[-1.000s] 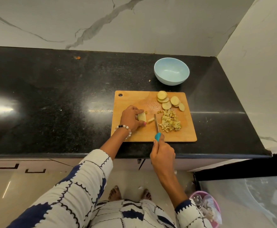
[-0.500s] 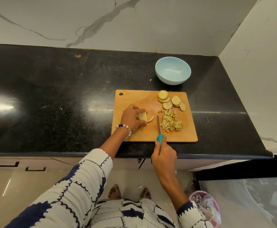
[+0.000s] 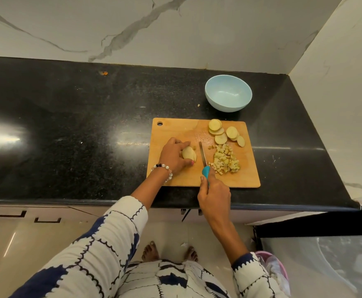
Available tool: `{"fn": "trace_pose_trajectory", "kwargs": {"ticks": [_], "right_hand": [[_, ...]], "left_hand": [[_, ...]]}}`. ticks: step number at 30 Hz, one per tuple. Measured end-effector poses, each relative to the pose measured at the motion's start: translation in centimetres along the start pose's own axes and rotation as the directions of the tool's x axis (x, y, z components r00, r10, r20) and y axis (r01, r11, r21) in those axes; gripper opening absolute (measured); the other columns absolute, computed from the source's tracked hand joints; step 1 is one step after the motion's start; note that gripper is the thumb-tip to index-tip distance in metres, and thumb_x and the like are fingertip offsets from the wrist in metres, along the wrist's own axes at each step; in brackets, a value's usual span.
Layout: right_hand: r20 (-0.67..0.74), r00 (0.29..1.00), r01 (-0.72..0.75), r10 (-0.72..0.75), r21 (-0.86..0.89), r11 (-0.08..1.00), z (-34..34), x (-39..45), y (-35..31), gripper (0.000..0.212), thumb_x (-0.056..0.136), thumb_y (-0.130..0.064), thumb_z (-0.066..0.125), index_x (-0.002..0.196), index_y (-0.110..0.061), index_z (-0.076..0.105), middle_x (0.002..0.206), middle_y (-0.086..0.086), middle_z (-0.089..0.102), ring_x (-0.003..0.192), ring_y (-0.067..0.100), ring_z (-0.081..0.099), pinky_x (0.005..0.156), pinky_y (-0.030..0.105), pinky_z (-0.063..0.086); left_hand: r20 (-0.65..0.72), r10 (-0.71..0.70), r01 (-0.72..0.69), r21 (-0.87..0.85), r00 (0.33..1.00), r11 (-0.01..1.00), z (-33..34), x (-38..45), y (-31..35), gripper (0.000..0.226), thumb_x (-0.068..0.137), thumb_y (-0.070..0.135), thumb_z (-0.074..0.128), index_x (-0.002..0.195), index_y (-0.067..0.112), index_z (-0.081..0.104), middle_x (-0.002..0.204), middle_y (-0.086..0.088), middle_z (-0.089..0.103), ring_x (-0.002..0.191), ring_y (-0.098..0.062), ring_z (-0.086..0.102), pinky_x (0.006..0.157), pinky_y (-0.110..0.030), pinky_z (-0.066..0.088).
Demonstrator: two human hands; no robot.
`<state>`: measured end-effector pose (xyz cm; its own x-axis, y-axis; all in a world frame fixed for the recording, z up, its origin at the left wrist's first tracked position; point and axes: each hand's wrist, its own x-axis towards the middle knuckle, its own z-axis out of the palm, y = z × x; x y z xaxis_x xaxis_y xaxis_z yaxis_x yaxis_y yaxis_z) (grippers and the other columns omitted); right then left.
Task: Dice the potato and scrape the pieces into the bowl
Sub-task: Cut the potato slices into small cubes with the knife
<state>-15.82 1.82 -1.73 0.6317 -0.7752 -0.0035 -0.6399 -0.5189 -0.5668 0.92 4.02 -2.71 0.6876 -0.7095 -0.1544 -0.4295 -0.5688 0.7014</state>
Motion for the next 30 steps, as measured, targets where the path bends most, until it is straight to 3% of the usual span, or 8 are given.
{"fn": "trace_pose_trajectory", "kwargs": {"ticks": [5, 10, 16, 25, 30], "right_hand": [[0.082, 0.996, 0.052, -0.047, -0.061, 0.997, -0.1, 0.5, 0.2, 0.05, 0.1, -0.03, 0.038, 0.145, -0.007, 0.031, 0.081, 0.005, 0.06, 0.072, 0.015, 0.057, 0.062, 0.033, 0.05], [-0.021, 0.996, -0.084, 0.082, -0.102, 0.991, -0.5, 0.0, 0.5, 0.049, 0.1, -0.028, 0.036, 0.143, -0.003, 0.034, 0.089, 0.01, 0.064, 0.079, 0.022, 0.06, 0.068, 0.036, 0.049], [0.067, 0.996, 0.053, -0.05, -0.045, 0.998, 0.2, -0.7, -1.1, 0.052, 0.1, -0.031, 0.035, 0.146, -0.008, 0.029, 0.087, 0.008, 0.062, 0.077, 0.02, 0.059, 0.068, 0.04, 0.051], [0.088, 0.995, 0.065, -0.055, -0.108, 0.992, 0.4, -0.5, -1.2, 0.052, 0.102, -0.032, 0.03, 0.148, -0.009, 0.024, 0.095, 0.008, 0.061, 0.079, 0.017, 0.058, 0.065, 0.031, 0.048], [0.12, 0.992, 0.067, -0.04, -0.231, 0.971, 1.0, -0.2, -1.4, 0.054, 0.102, -0.031, 0.026, 0.149, -0.007, 0.017, 0.105, 0.014, 0.06, 0.084, 0.027, 0.059, 0.065, 0.033, 0.041]], "left_hand": [[-0.012, 0.022, -0.022, -0.045, 1.0, 0.999, -0.3, -0.4, -0.2, 0.075, 0.067, 0.027, 0.081, 0.134, 0.019, 0.049, 0.108, 0.004, 0.044, 0.078, -0.006, 0.044, 0.078, -0.016, 0.039], [-0.029, 0.028, -0.03, -0.081, 0.999, 0.996, -0.4, -0.6, -0.5, 0.069, 0.067, 0.026, 0.082, 0.13, 0.018, 0.054, 0.109, 0.003, 0.045, 0.084, -0.01, 0.049, 0.08, -0.017, 0.041], [-0.023, 0.048, -0.049, -0.073, 0.999, 0.996, -0.7, -0.5, -0.4, 0.063, 0.067, 0.023, 0.082, 0.125, 0.02, 0.058, 0.106, 0.004, 0.047, 0.077, -0.008, 0.048, 0.076, -0.015, 0.042], [-0.039, 0.047, -0.05, -0.086, 0.998, 0.995, -0.7, -0.4, -0.5, 0.065, 0.066, 0.024, 0.083, 0.126, 0.017, 0.058, 0.106, 0.003, 0.049, 0.077, -0.01, 0.049, 0.08, -0.021, 0.048], [-0.039, 0.053, -0.057, -0.105, 0.998, 0.993, -0.7, -0.4, -0.4, 0.064, 0.063, 0.021, 0.084, 0.123, 0.017, 0.061, 0.105, 0.003, 0.049, 0.075, -0.011, 0.049, 0.08, -0.022, 0.048]]}}
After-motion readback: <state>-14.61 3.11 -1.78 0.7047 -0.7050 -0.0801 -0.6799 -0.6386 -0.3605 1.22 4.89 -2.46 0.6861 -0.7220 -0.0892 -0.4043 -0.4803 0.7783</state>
